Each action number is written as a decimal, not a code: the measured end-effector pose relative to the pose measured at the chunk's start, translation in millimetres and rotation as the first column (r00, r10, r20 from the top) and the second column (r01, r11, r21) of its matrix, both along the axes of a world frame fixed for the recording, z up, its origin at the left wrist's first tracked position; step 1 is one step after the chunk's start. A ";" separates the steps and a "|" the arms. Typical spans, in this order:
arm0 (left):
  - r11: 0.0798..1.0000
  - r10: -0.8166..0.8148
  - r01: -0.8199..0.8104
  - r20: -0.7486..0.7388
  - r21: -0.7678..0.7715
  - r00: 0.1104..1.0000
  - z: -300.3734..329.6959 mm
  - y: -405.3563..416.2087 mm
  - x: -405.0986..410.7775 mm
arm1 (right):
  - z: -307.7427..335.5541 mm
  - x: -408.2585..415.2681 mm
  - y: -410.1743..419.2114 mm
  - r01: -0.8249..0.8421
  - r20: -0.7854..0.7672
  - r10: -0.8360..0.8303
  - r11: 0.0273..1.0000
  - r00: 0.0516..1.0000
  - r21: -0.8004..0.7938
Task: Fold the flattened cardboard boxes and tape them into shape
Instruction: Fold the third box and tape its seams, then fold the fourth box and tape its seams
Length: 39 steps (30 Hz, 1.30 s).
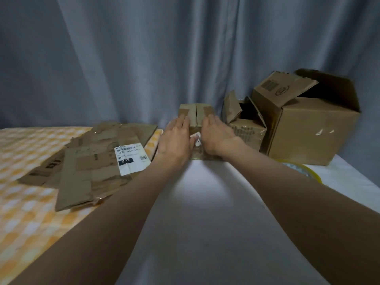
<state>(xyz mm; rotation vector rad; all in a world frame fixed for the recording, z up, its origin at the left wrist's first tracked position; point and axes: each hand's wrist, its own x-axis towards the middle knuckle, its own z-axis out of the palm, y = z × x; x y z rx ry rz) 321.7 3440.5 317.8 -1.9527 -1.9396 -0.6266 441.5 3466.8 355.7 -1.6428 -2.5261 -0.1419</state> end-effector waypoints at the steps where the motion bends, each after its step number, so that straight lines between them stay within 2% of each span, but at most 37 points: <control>1: 1.000 0.004 -0.004 -0.004 -0.016 1.000 1.3 -0.4 0.8 | 0.0 -0.2 2.5 0.005 0.000 -0.005 1.000 1.000 -0.018; 3: 0.998 0.006 -0.007 -0.003 -0.068 1.000 6.1 -1.9 2.1 | 2.5 -0.4 2.2 0.021 -0.014 -0.022 0.998 1.000 -0.058; 7: 0.958 -0.040 0.031 -0.028 -0.285 0.999 39.6 -12.7 -5.8 | 23.6 -1.5 -12.9 0.044 -0.027 -0.048 0.988 0.998 -0.146; 9: 0.949 -0.034 0.060 0.089 -0.310 0.995 59.5 -26.6 -15.7 | 40.9 -4.8 -26.7 0.008 -0.161 -0.013 1.000 0.987 -0.027; 11: 0.956 0.012 0.048 0.201 -0.290 0.980 67.3 -46.0 -31.9 | 51.5 -12.2 -46.0 -0.066 -0.277 0.119 0.979 0.954 0.193; 13: 0.950 0.108 -0.042 0.196 -0.310 0.975 64.7 -69.8 -53.0 | 52.1 -21.7 -67.7 -0.114 -0.323 0.207 0.952 0.924 0.283; 14: 0.942 0.164 -0.094 0.198 -0.324 0.966 60.1 -83.1 -64.5 | 49.1 -27.5 -77.7 -0.128 -0.355 0.210 0.962 0.911 0.242; 17: 0.916 0.276 -0.156 0.300 -0.370 0.913 34.6 -132.0 -93.2 | 24.9 -50.3 -99.3 -0.157 -0.411 0.124 0.987 0.903 -0.047; 20: 0.893 0.287 -0.132 0.319 -0.431 0.903 7.1 -175.3 -107.5 | -9.4 -72.5 -107.3 -0.159 -0.472 0.007 0.946 0.882 -0.284; 23: 0.838 0.270 -0.072 0.297 -0.541 0.916 0.5 -185.1 -115.9 | -38.5 -91.5 -103.0 -0.143 -0.483 -0.102 0.884 0.870 -0.445; 29: 0.843 0.262 -0.082 0.274 -0.531 0.925 9.3 -179.8 -113.4 | -51.8 -107.6 -95.9 -0.156 -0.582 -0.248 0.816 0.774 -0.556; 34: 0.885 0.266 -0.166 0.179 -0.436 0.947 22.0 -178.4 -84.9 | -38.9 -77.5 -115.2 -0.227 -0.700 -0.393 0.753 0.597 -0.617; 39: 0.908 0.146 0.007 0.330 -0.419 0.933 31.3 -194.3 -38.5 | -27.7 5.0 -152.6 -0.333 -0.760 -0.511 0.691 0.401 -0.641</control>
